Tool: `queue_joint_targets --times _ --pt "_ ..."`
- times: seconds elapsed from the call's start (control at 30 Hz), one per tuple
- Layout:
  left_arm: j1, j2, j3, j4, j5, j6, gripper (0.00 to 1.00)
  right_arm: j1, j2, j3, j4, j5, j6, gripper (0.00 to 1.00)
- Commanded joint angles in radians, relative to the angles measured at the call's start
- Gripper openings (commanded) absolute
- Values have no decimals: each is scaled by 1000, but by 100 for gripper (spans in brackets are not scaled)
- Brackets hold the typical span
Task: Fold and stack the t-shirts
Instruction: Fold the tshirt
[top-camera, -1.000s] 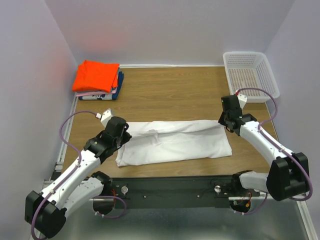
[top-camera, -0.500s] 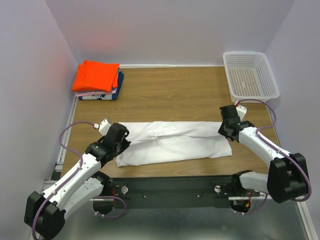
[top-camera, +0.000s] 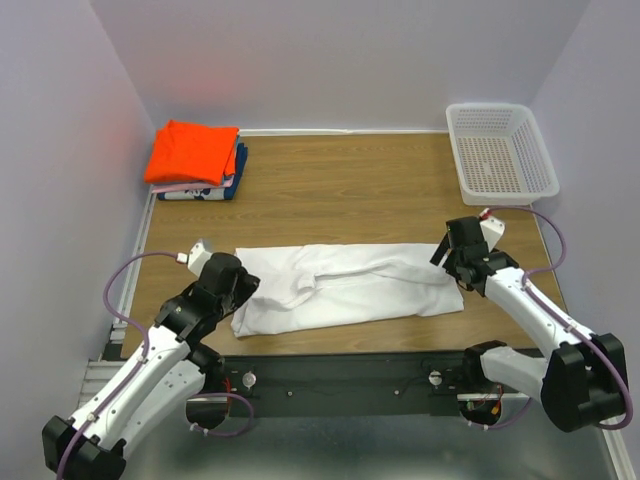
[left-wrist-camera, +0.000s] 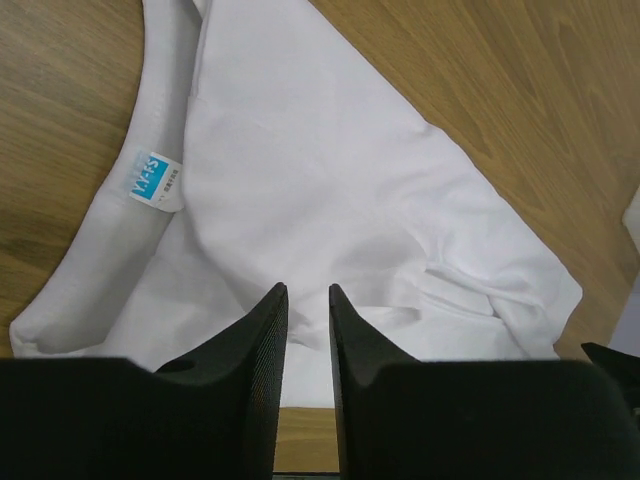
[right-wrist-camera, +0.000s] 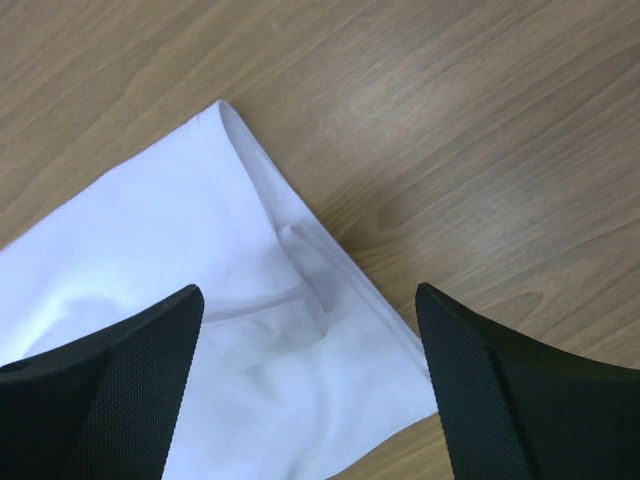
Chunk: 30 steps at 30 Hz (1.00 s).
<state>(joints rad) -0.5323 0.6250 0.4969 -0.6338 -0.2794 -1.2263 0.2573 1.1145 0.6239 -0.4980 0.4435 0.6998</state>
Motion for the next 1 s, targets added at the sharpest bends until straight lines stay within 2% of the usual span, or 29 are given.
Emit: queue_joint_targets --times 0.0,0.03,0.13,0.17,0.23,0.27,0.3,0.37,0.4,0.47,0.6,0.77,0.97 --pt "-3 -50 8 -44 -6 -25 35 5 -42 49 -42 25 1 100" --pt "-3 -60 8 -47 -10 -27 36 5 -48 74 -42 -11 -6 100" --pt "-3 -93 2 -43 -21 -22 57 5 -51 103 -40 -90 -26 100" --pt "-3 -94 3 -40 -27 -13 71 5 -48 123 -40 -109 -48 100" --pt "-3 -84 14 -41 -37 7 78 3 -45 135 -34 -152 -71 100" --pt "-3 -64 15 -9 -35 30 81 5 -44 140 -27 -220 -85 100" --pt "-3 -47 17 11 -30 49 87 5 -41 143 10 -264 -112 100" --pt "-3 -2 22 90 0 100 88 8 -38 126 88 -487 -131 100" --pt "-3 57 22 132 20 132 89 13 -22 113 213 -576 -144 100" --pt "-3 167 17 256 93 206 91 45 22 86 326 -755 -138 100" --pt "-3 353 8 393 180 257 94 167 178 163 354 -704 -206 100" --pt "5 491 5 450 172 269 96 237 365 223 345 -692 -253 100" --pt "48 530 -4 448 149 281 97 289 375 186 316 -675 -252 100"
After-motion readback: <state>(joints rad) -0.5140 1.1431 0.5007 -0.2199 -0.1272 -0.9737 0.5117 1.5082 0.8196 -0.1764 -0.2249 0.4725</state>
